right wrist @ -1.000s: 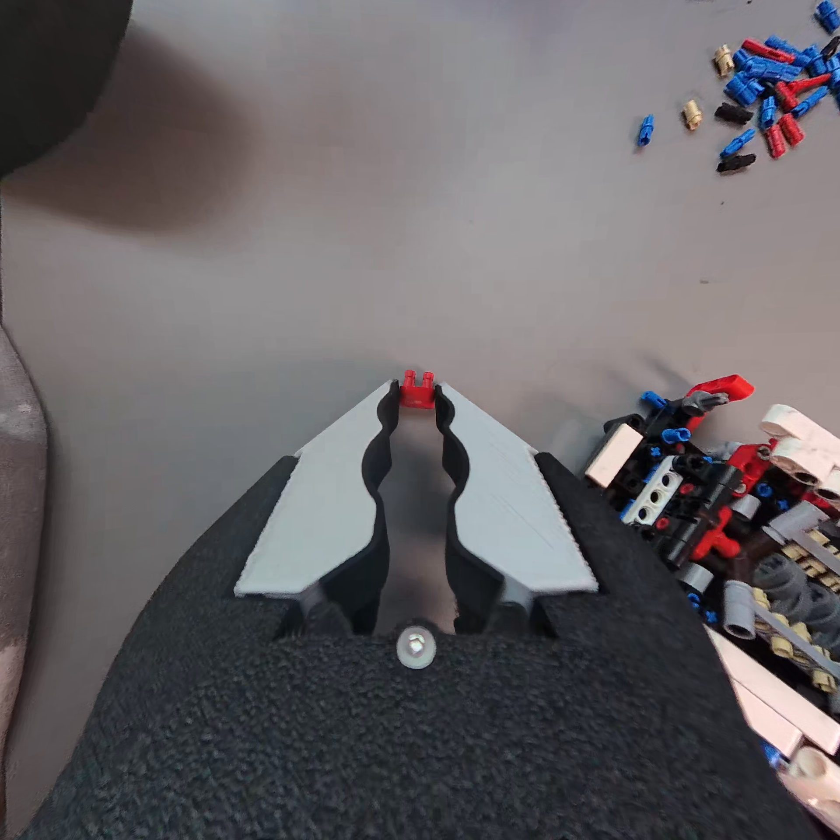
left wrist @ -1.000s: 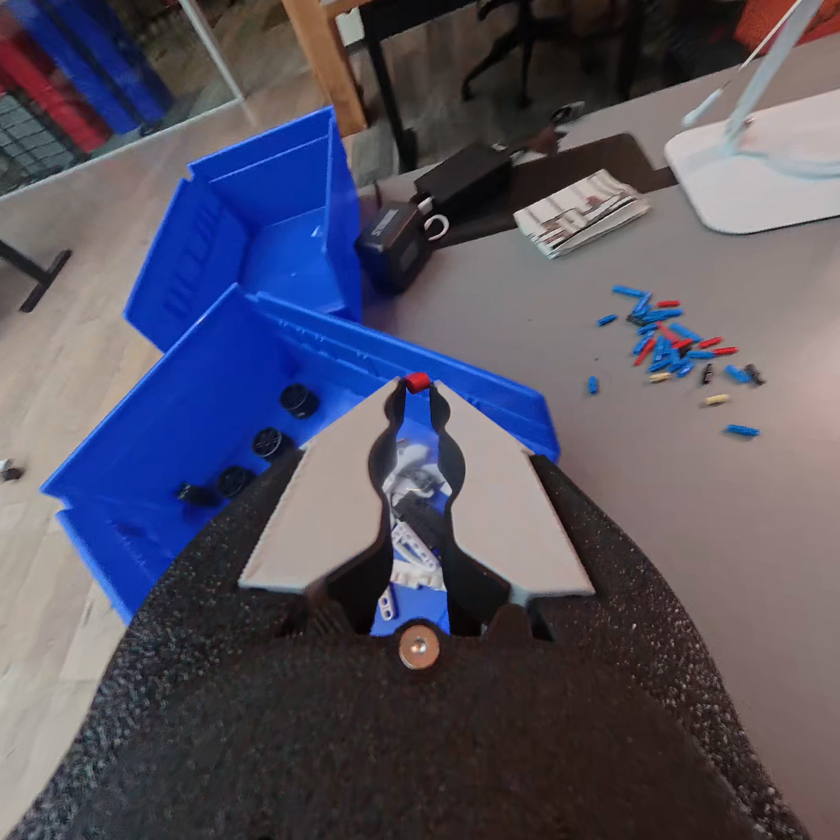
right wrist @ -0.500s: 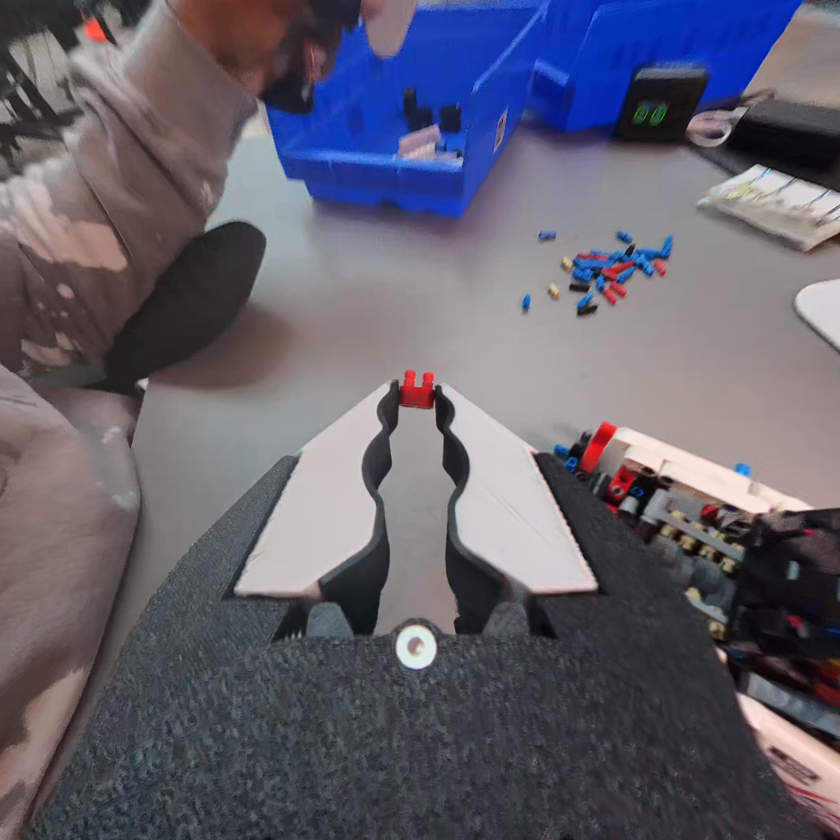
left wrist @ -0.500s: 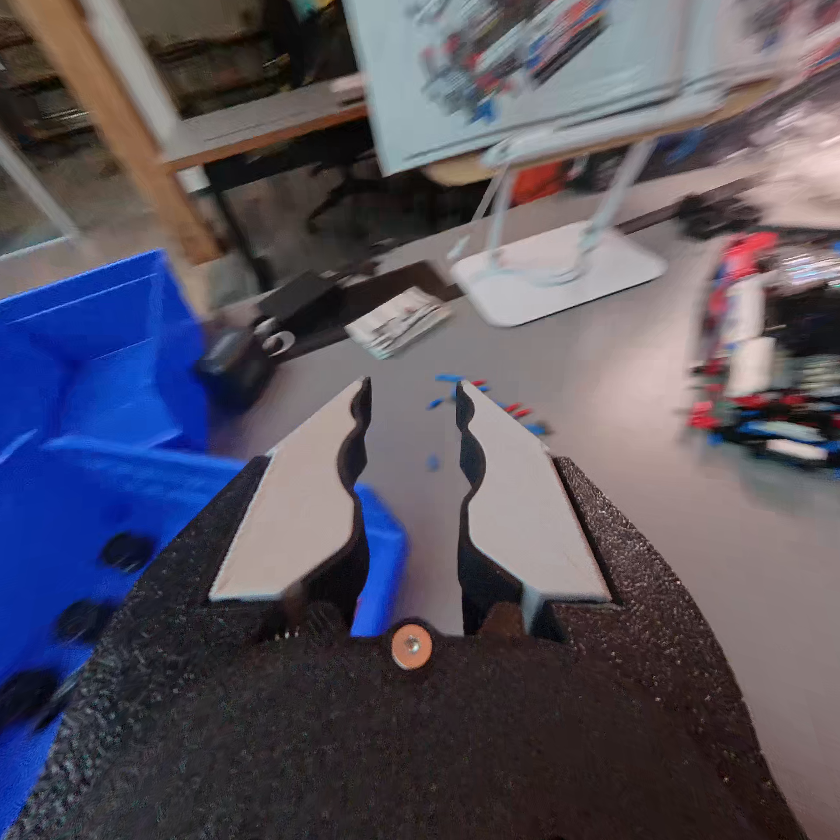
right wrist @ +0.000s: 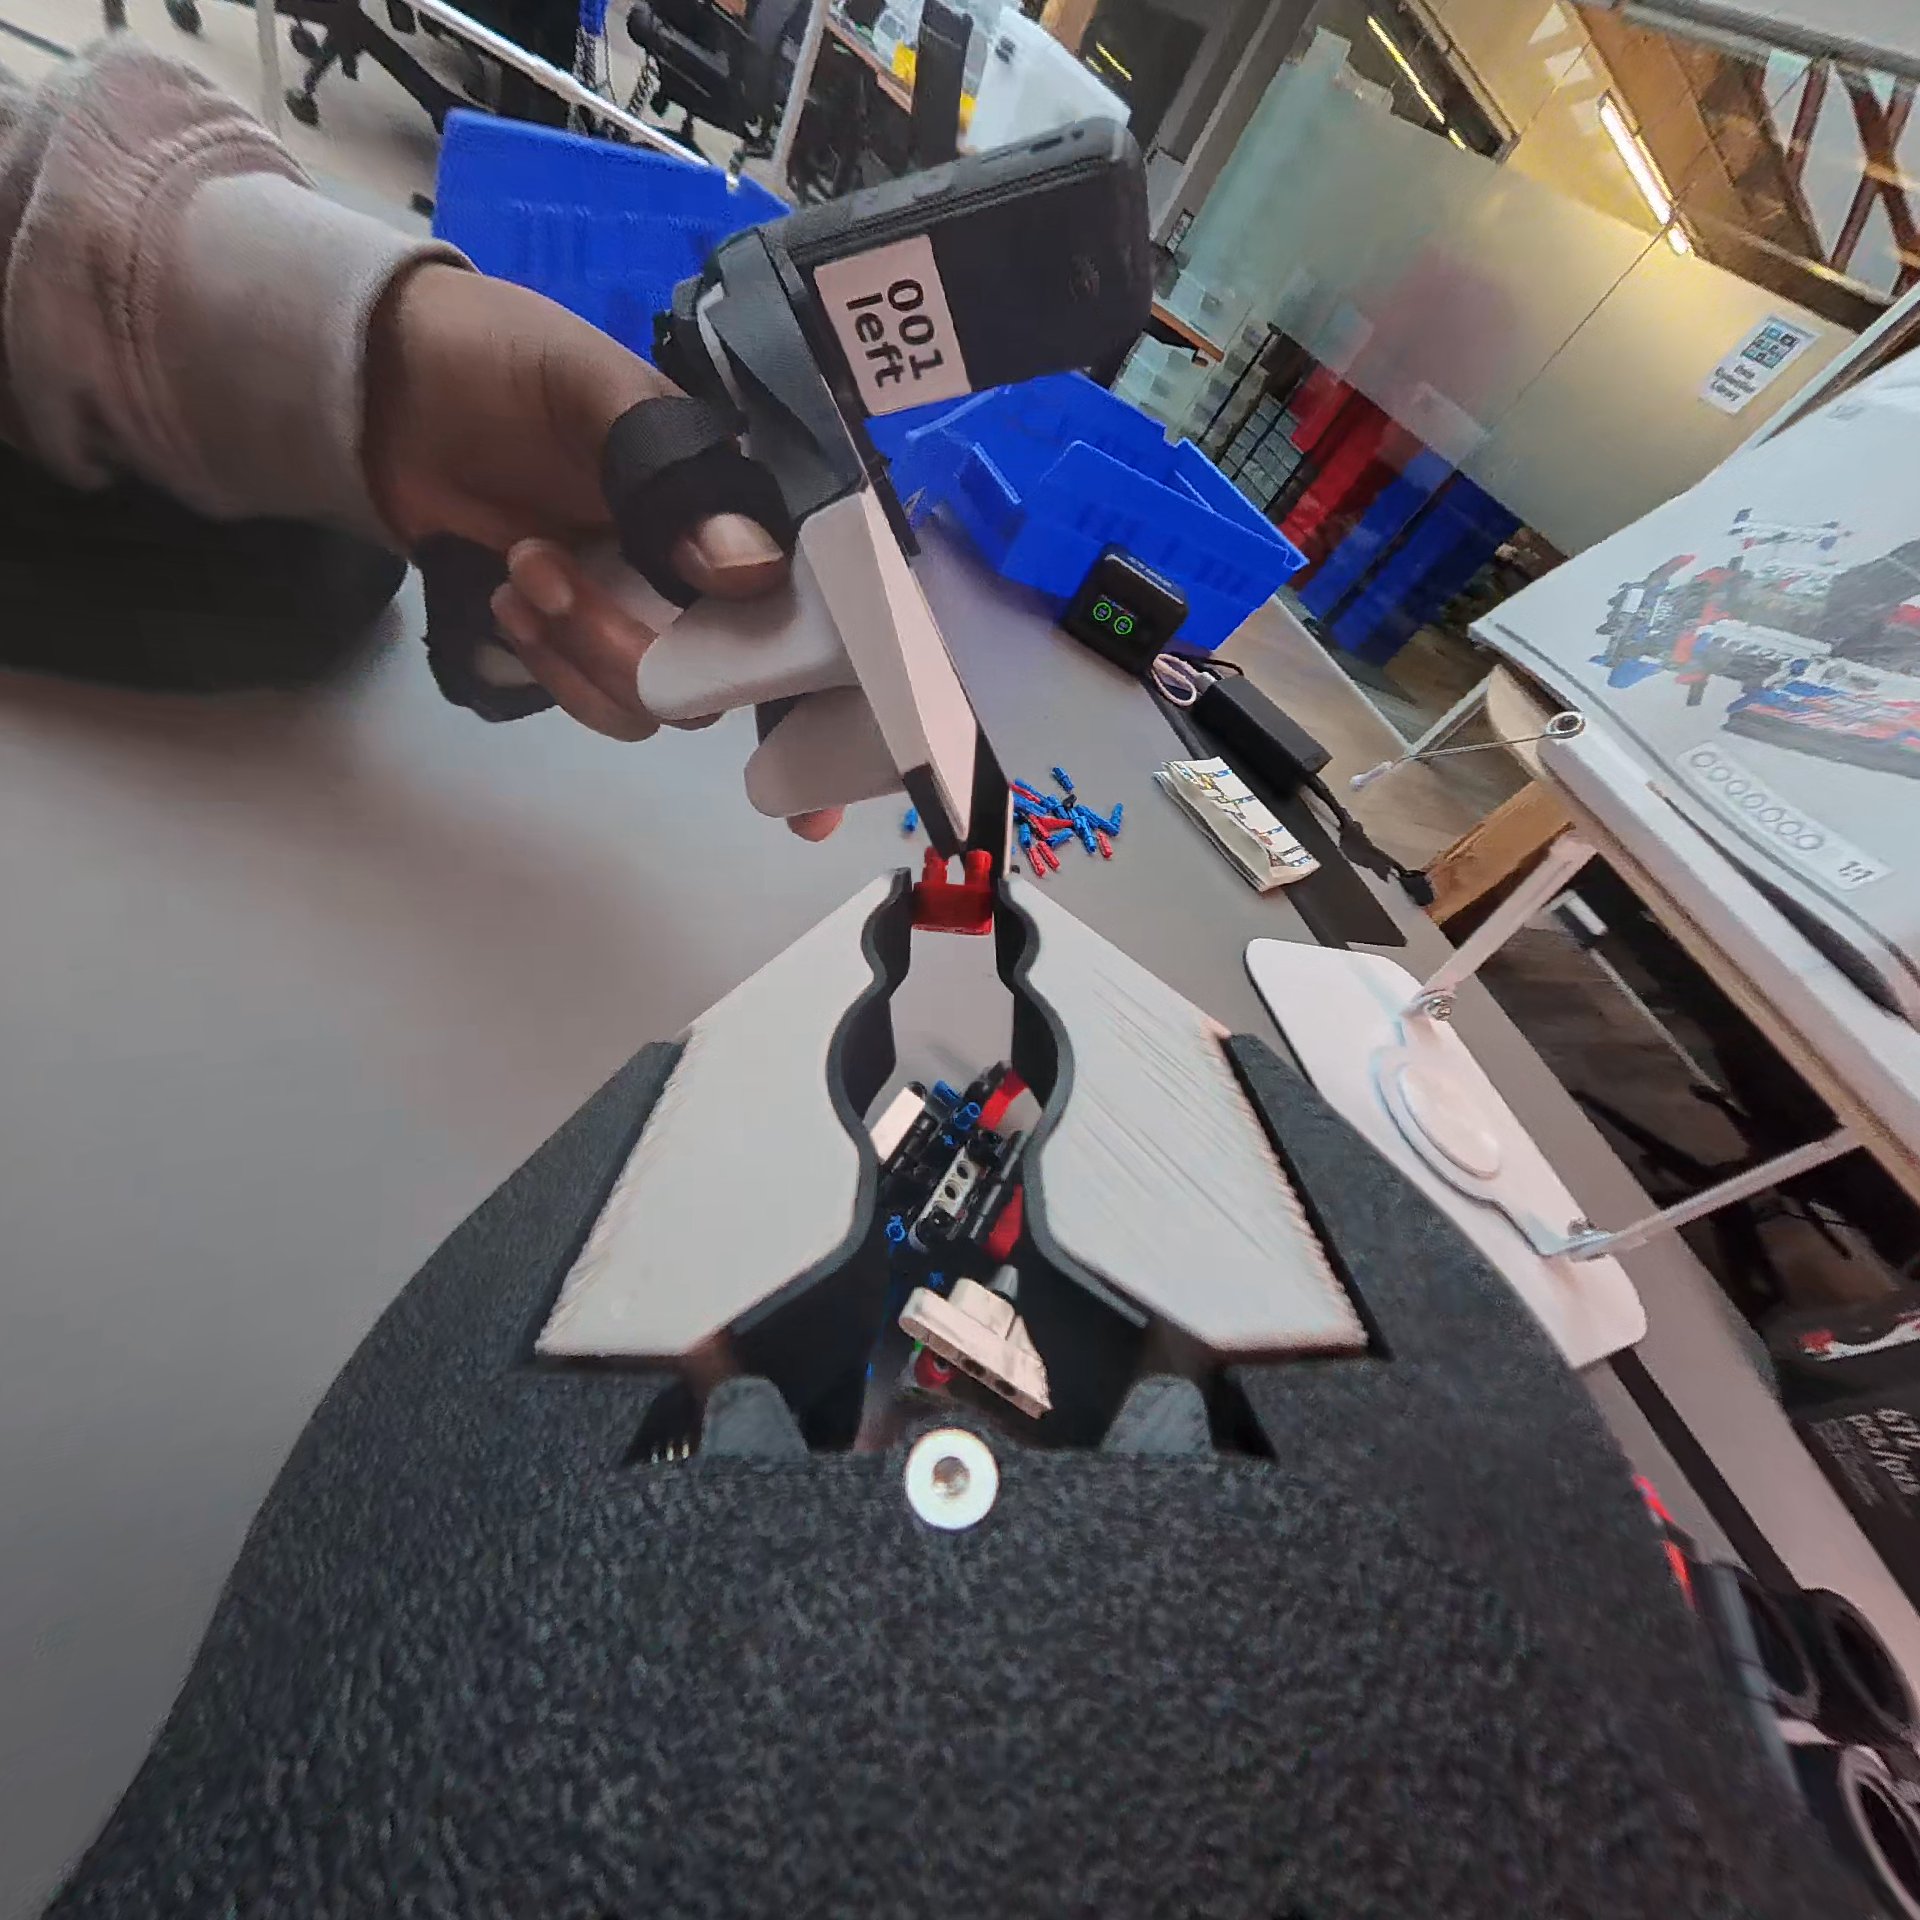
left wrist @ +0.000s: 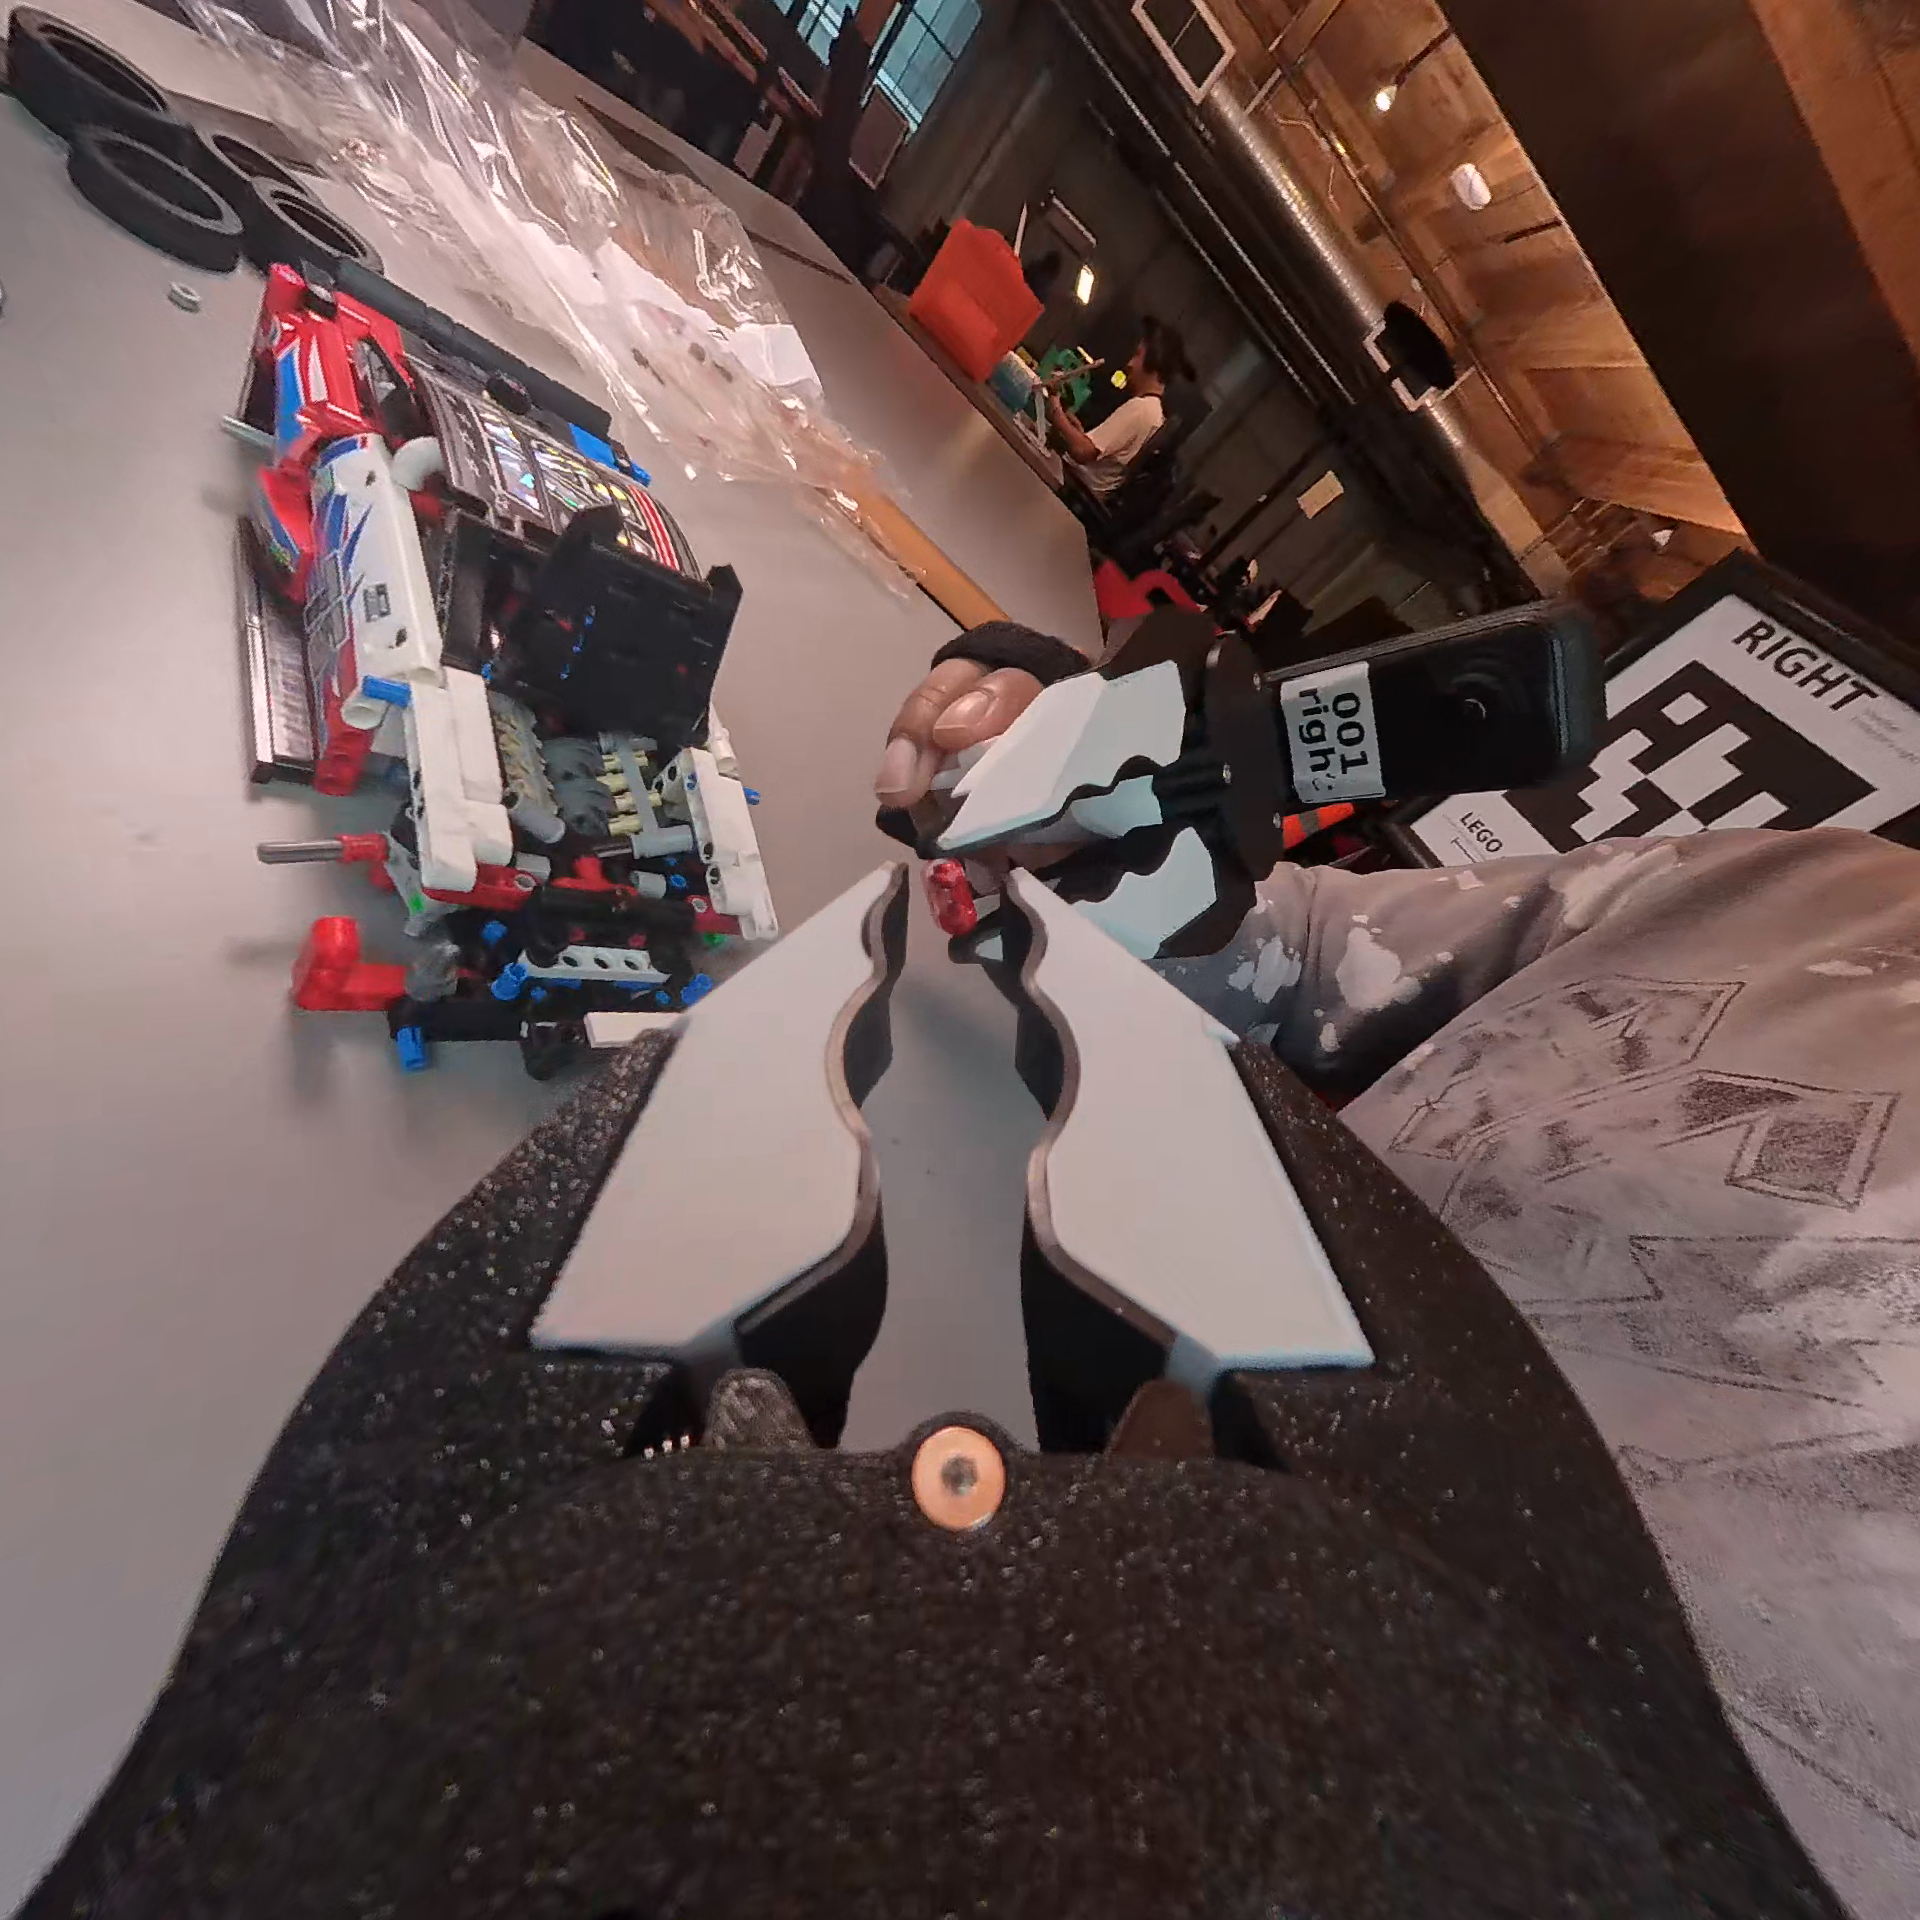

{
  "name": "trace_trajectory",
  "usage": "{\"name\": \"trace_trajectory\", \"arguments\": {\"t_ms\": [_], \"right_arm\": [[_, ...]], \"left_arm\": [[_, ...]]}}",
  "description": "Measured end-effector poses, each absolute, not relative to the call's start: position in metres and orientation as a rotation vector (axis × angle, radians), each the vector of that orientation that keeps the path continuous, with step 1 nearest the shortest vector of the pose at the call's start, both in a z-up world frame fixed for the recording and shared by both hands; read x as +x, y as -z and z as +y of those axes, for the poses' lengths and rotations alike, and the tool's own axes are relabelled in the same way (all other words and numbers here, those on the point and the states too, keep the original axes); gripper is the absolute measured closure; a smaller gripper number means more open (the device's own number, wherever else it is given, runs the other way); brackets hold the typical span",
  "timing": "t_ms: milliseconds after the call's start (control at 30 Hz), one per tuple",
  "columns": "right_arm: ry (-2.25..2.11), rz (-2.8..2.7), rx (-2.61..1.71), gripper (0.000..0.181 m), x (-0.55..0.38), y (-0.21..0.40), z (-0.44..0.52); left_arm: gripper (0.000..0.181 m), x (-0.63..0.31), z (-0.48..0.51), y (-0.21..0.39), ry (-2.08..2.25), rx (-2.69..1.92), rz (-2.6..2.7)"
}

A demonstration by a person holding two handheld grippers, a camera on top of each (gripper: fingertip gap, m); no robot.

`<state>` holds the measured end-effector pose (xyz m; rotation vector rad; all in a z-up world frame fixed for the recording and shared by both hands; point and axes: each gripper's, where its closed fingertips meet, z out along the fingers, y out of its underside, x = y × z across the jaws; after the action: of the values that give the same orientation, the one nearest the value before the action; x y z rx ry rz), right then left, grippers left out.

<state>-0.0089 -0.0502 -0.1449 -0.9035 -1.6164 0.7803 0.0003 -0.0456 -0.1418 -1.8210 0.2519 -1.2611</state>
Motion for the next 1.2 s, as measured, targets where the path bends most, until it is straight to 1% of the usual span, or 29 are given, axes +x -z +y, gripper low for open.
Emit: {"name": "trace_trajectory", "arguments": {"t_ms": [100,267,333,400,433,533,633,900,1100,1200], "right_arm": [[-0.692,-1.646,-0.863,0.167,-0.009,0.151,-0.048],[-0.695,-1.627,-0.821,0.167,-0.007,0.146,-0.051],[-0.838,-1.595,-0.880,0.167,-0.006,0.140,-0.053],[-1.053,-1.569,-0.980,0.161,-0.004,0.134,-0.058],[-1.149,-1.540,-1.019,0.160,-0.003,0.130,-0.059],[-1.338,-1.501,-1.087,0.165,-0.001,0.124,-0.060],[-1.433,-1.475,-1.087,0.171,0.002,0.119,-0.063],[-1.504,-1.519,-1.047,0.173,0.007,0.116,-0.073],[-1.471,-1.610,-1.030,0.174,0.011,0.124,-0.079],[-1.474,-1.638,-1.027,0.175,0.012,0.126,-0.082]], "left_arm": [[0.177,0.001,-0.046,0.149,1.236,-1.843,0.265],[0.179,0.001,-0.048,0.144,1.231,-1.798,0.294],[0.181,0.001,-0.050,0.139,1.244,-1.751,0.304],[0.181,0.002,-0.052,0.133,1.273,-1.703,0.303],[0.181,0.002,-0.053,0.130,1.275,-1.681,0.307],[0.181,0.003,-0.057,0.118,1.280,-1.611,0.337],[0.181,0.006,-0.061,0.114,1.276,-1.582,0.374],[0.180,0.014,-0.071,0.114,1.278,-1.576,0.453],[0.180,0.017,-0.077,0.121,1.141,-1.627,0.582],[0.179,0.017,-0.080,0.123,1.140,-1.637,0.601]]}}
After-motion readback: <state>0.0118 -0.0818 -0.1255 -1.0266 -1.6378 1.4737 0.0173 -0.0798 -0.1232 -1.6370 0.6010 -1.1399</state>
